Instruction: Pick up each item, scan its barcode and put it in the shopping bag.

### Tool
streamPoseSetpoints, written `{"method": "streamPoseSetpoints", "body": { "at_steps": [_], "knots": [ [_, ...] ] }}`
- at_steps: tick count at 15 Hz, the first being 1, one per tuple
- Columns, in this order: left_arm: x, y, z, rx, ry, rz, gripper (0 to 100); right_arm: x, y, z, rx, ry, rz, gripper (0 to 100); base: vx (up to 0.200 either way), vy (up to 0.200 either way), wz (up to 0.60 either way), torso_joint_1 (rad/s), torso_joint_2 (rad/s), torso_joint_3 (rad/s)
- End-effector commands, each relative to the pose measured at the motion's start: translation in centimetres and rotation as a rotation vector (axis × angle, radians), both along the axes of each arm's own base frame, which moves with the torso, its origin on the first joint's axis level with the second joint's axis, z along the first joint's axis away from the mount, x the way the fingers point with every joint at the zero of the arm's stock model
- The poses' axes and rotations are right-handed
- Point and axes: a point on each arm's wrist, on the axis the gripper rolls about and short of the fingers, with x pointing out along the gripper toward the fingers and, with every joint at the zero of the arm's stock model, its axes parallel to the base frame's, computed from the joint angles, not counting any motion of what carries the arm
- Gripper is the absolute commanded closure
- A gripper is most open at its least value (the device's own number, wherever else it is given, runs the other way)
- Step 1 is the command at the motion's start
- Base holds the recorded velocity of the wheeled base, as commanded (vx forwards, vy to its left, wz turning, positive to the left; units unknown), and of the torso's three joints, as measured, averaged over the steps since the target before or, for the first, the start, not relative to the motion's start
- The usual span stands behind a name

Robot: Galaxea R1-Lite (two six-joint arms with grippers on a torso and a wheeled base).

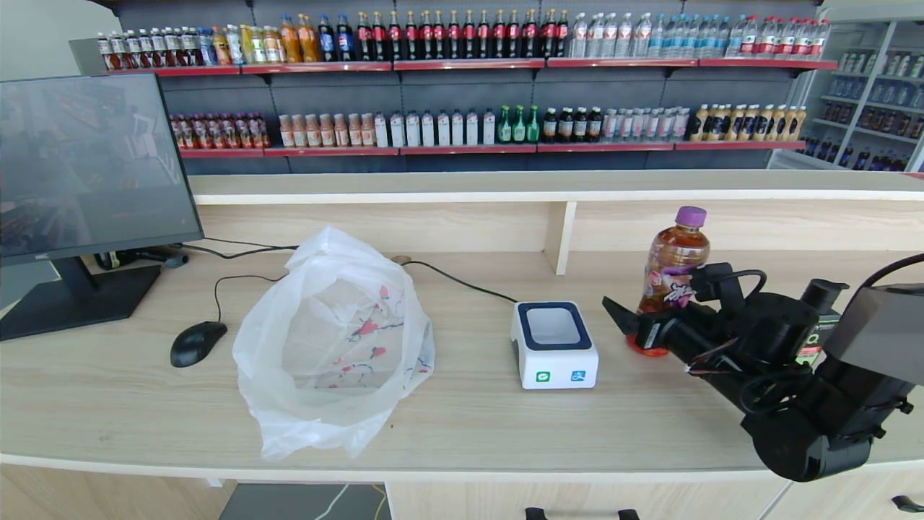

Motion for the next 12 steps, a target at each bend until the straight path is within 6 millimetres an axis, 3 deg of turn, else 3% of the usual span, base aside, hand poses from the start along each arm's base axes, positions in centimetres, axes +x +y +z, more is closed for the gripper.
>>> {"method": "streamPoseSetpoints", "body": {
  "at_steps": [1,6,12],
  "knots": [
    [0.0,0.0,0.0,0.000,0.000,0.000,100,-0.5,-0.6,1.3,-0.026,-0.039,-0.013,0,0.000,0.000,0.00,0.000,0.00,0.000],
    [0.0,0.0,0.0,0.000,-0.001,0.000,100,-1.1,-0.7,1.9,-0.079,-0.064,-0.018,0,0.000,0.000,0.00,0.000,0.00,0.000],
    [0.0,0.0,0.0,0.000,0.000,0.000,100,0.7,-0.7,1.5,-0.080,-0.087,-0.043,0,0.000,0.000,0.00,0.000,0.00,0.000]
  ]
}}
